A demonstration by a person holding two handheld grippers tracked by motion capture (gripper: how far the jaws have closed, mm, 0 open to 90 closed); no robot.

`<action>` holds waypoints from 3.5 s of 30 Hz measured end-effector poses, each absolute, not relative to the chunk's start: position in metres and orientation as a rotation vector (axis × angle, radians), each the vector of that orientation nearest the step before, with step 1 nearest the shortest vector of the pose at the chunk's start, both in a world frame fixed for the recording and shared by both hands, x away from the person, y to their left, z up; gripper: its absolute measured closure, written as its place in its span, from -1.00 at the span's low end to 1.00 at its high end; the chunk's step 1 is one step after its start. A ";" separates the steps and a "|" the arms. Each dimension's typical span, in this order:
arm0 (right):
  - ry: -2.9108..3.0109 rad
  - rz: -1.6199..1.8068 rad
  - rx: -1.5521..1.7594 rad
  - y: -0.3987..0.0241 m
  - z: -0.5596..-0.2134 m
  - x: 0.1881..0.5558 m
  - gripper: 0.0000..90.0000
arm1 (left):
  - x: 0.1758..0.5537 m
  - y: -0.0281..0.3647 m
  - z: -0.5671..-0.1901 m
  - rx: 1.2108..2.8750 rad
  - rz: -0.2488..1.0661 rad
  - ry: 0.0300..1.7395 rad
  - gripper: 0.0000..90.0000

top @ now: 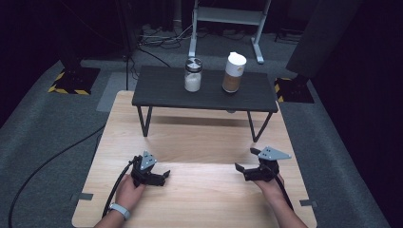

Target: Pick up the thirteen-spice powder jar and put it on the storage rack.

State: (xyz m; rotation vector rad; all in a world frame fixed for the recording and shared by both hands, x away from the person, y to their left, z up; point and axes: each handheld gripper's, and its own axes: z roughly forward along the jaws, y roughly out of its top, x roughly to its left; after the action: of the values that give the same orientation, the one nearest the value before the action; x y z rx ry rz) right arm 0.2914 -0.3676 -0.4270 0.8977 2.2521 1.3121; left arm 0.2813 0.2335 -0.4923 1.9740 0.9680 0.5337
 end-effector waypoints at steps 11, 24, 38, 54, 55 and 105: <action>2.318 1.204 0.977 -0.388 -0.468 0.272 -0.96 | 0.280 0.233 -0.493 1.969 0.535 0.977 -0.99; 2.326 1.206 0.921 -0.384 -0.483 0.277 -1.00 | 0.279 0.234 -0.493 1.978 0.528 0.957 -0.99; 2.364 1.227 0.864 -0.387 -0.483 0.290 -1.00 | 0.279 0.234 -0.493 1.977 0.527 0.957 -0.99; 2.362 1.226 0.867 -0.387 -0.483 0.289 -1.00 | 0.279 0.234 -0.493 1.976 0.527 0.958 -0.99; 2.362 1.225 0.867 -0.387 -0.483 0.289 -1.00 | 0.279 0.234 -0.493 1.976 0.527 0.958 -0.99; 2.362 1.226 0.867 -0.387 -0.483 0.290 -1.00 | 0.279 0.234 -0.493 1.976 0.528 0.958 -0.99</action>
State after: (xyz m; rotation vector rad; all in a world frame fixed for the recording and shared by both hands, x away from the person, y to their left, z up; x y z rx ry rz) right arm 0.2895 -0.3872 -0.4833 0.8670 2.3619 1.2259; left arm 0.2786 0.2340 -0.4926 1.9763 0.9580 0.5275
